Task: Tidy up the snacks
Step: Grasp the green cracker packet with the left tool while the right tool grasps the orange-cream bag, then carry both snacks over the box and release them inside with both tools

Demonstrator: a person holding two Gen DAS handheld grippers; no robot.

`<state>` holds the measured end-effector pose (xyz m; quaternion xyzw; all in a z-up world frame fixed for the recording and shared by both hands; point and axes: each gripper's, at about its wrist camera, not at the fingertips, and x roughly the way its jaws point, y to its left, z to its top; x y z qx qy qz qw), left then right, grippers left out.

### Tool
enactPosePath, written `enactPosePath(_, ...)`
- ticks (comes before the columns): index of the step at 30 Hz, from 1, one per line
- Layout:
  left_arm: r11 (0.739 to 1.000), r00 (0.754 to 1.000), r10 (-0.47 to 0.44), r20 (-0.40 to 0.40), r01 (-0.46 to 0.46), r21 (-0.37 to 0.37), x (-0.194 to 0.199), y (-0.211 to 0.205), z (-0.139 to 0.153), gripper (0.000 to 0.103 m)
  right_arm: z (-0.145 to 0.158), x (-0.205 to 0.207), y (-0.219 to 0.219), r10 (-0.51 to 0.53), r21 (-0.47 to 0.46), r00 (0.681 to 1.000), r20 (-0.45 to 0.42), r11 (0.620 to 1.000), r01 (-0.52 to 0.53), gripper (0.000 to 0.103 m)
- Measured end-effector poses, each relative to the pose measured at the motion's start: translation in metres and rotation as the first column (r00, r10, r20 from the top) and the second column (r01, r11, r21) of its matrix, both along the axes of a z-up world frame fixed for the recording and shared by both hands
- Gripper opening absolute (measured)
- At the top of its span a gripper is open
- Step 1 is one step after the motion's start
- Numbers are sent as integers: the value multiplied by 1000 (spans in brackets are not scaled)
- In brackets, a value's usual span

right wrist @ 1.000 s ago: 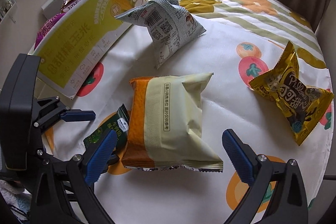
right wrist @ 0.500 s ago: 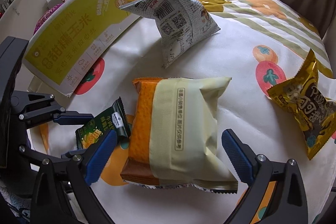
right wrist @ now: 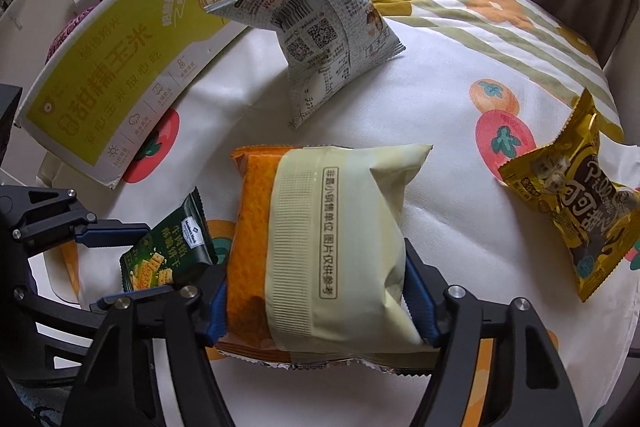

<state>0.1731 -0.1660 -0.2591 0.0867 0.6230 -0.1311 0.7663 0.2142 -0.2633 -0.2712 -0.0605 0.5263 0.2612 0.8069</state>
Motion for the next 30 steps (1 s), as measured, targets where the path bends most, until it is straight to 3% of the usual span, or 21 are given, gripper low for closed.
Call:
enactPosePath(7, 998, 999, 38, 21, -38, -41, 0, 15, 21, 41, 15, -4, -16, -52, 27, 999, 17, 998, 51, 66)
enactPosePath(14, 992, 990, 92, 105, -82, -97, 3, 28, 78, 41, 57, -12, -30, -82, 47, 995, 57, 996, 79, 66)
enactPosePath(23, 971, 940, 221, 259, -185, -153, 13, 55, 162, 41, 130, -14, -33, -66, 94, 986, 155, 994, 52, 66)
enactPosePath(30, 957, 904, 285, 317, -249, -151, 33, 110, 196, 41, 180, -5, 10, -6, 143, 971, 238, 989, -29, 66)
